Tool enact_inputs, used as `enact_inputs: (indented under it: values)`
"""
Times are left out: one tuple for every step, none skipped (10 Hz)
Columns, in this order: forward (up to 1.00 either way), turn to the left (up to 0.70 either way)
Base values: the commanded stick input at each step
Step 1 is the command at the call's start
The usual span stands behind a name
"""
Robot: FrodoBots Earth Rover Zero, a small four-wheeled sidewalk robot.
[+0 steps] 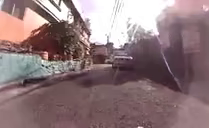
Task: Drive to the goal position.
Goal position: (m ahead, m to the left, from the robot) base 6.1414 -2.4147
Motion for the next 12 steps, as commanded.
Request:
enact_inputs:
  values:
    - [1.00, 0.00]
    - [1.00, 0.00]
    - [1.00, 0.00]
    - [1.00, 0.00]
    - [1.00, 0.00]
    - [1.00, 0.00]
    - [1.00, 0.00]
    - [1.00, 0.00]
    - [1.00, 0.00]
    - [1.00, 0.00]
    - [1.00, 0.00]
    - [1.00, 0.00]
